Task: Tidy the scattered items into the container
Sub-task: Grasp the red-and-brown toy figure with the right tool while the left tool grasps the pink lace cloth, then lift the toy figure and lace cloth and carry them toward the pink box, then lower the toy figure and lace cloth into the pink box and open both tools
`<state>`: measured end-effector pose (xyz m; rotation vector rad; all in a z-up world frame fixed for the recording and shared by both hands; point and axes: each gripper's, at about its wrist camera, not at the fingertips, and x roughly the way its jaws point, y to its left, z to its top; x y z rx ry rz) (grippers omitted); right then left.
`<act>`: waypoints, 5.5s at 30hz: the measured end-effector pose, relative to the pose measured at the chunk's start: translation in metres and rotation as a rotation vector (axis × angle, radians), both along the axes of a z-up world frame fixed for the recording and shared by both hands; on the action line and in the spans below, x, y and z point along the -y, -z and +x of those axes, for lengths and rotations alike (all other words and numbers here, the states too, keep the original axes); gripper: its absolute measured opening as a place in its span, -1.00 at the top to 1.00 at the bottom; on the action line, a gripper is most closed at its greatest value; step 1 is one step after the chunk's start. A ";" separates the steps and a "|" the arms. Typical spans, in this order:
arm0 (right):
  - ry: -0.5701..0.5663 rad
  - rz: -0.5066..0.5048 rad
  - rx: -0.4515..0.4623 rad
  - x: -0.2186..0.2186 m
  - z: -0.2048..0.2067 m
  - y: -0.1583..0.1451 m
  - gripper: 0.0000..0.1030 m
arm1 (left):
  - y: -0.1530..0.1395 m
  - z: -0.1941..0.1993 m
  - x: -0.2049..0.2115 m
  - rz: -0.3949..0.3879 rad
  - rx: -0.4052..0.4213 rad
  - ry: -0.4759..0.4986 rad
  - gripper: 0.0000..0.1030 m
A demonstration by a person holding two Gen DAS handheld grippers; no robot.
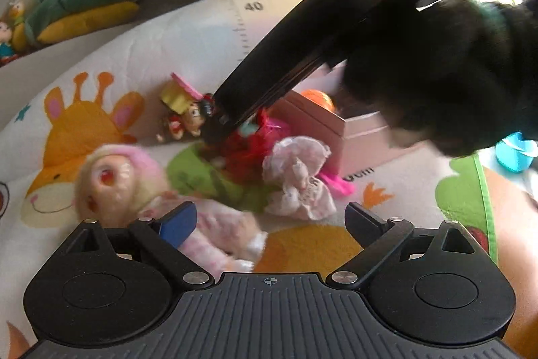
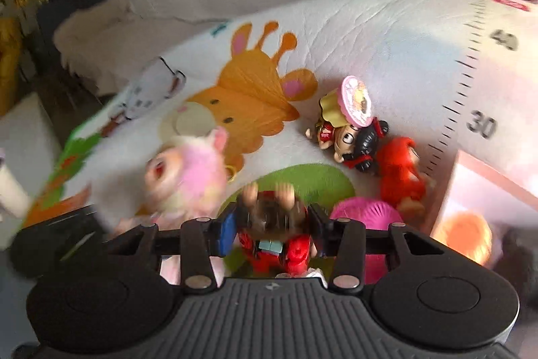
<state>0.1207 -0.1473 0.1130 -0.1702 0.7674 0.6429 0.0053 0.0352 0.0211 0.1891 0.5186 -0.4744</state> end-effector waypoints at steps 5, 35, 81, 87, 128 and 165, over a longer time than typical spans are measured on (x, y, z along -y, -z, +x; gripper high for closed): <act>0.042 0.073 0.037 0.051 -0.039 -0.011 0.15 | 0.007 0.014 0.026 0.064 -0.004 0.000 -0.90; 0.316 0.312 0.030 0.188 -0.104 0.039 0.15 | 0.023 -0.003 0.123 0.220 0.006 0.138 -0.05; 0.281 0.155 0.059 0.179 -0.172 0.078 -0.46 | 0.022 -0.048 0.114 0.121 -0.136 0.140 -0.40; 0.251 0.138 0.086 0.176 -0.183 0.074 -0.11 | 0.021 -0.050 0.118 0.125 -0.132 0.153 -0.25; 0.349 0.196 0.249 0.197 -0.030 -0.017 -0.13 | -0.003 -0.071 0.111 0.070 -0.115 0.229 -0.38; 0.456 0.240 0.226 0.207 -0.164 0.056 -1.00 | -0.049 0.050 0.186 0.042 0.185 0.047 -0.50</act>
